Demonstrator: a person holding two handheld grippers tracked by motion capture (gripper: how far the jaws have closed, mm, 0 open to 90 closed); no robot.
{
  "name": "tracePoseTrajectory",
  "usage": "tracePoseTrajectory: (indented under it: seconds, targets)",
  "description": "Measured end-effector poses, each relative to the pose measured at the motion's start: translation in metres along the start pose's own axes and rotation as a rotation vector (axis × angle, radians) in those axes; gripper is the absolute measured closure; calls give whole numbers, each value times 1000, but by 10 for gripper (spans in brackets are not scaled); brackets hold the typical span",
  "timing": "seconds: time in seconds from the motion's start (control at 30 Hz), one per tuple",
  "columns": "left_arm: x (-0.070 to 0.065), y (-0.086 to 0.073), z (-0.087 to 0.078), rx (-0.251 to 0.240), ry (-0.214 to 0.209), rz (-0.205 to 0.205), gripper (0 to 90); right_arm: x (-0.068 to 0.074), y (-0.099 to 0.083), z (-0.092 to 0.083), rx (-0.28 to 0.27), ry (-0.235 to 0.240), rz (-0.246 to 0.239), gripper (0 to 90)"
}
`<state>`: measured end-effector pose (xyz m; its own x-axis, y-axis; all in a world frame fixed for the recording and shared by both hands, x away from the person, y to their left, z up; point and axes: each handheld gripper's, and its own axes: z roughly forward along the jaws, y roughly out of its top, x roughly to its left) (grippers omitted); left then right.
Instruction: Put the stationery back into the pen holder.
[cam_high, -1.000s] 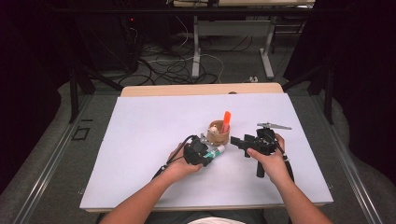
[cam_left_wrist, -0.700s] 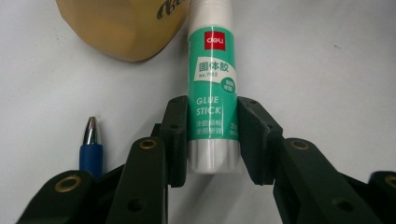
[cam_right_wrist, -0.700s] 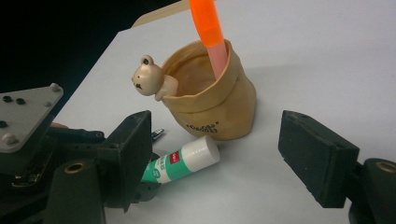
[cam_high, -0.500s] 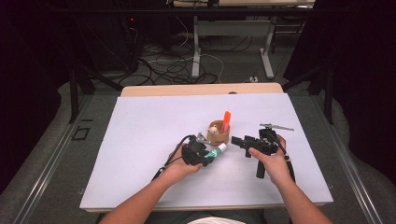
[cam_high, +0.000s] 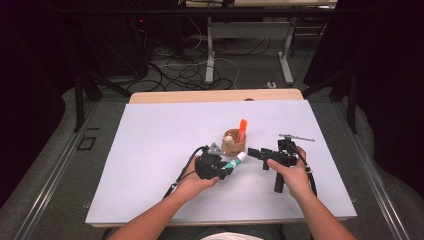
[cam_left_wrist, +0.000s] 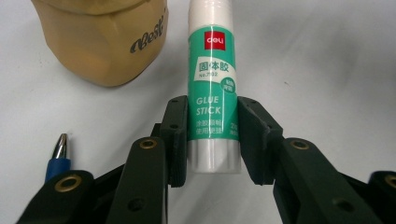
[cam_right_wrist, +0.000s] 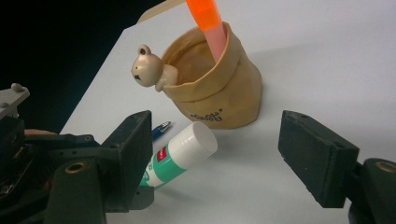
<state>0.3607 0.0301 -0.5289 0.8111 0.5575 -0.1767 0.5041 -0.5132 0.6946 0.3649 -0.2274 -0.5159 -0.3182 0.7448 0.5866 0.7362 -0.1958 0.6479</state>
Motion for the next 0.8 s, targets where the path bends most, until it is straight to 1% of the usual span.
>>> tracePoseTrajectory:
  seconds: [0.07, 0.1, 0.13, 0.2, 0.23, 0.27, 0.3, 0.33, 0.37, 0.4, 0.43, 0.47, 0.5, 0.53, 0.57, 0.6, 0.63, 0.67, 0.7, 0.77, 0.8]
  targets:
    - [-1, 0, 0, -14, 2, 0, 656, 1, -1, 1, -2, 8, 10, 259]
    - [-3, -1, 0, -24, -2, -16, 656, 1, -1, 1, -3, 12, 22, 259]
    - [-4, -1, 1, -36, -2, -22, 656, 0, -2, 2, -2, 12, 8, 259]
    - [-4, -1, 0, -37, 0, -9, 656, 1, -3, 3, -1, 11, 18, 260]
    - [-5, -2, 0, -48, -5, -13, 656, 1, -3, 3, 2, 14, 20, 261]
    - [-8, -2, 1, -58, -6, -34, 656, 1, -3, 4, 6, 16, 32, 263]
    - [-9, -2, 1, -63, -9, -29, 656, 1, -3, 3, 16, 27, 42, 264]
    - [-10, -2, 1, -72, -11, -30, 656, 0, -4, 4, 16, 28, 43, 266]
    - [-11, -1, 1, -74, -9, -17, 656, -1, -4, 4, 20, 32, 53, 267]
    - [-12, -1, 1, -78, -14, -19, 656, -1, -5, 5, 22, 41, 65, 269]
    - [-13, -1, 0, -80, -16, -18, 656, -1, -5, 6, 11, 40, 76, 270]
    - [-14, 0, 1, -85, -20, -22, 656, -1, -6, 6, 14, 46, 89, 271]
    - [-16, 0, 1, -89, -25, -30, 656, -2, -6, 6, 28, 56, 103, 272]
    - [-17, 0, 1, -91, -27, -33, 656, -2, -7, 7, 36, 57, 107, 272]
    - [-17, 0, 1, -85, -31, -19, 656, -3, -7, 7, 38, 60, 107, 273]
    - [-18, 0, 1, -92, -33, -17, 656, -3, -8, 8, 40, 66, 120, 274]
    - [-19, 1, 1, -95, -31, -20, 656, -2, -8, 9, 27, 68, 129, 275]
    - [-19, 1, 1, -87, -30, -15, 656, -2, -9, 10, 28, 73, 139, 276]
    - [-20, 1, 1, -101, -34, -18, 656, -3, -10, 10, 37, 74, 132, 278]
    - [-20, 1, 1, -106, -38, -20, 656, -2, -11, 12, 38, 83, 156, 281]
    - [-21, 1, 1, -102, -39, -22, 656, -2, -11, 12, 50, 90, 158, 283]
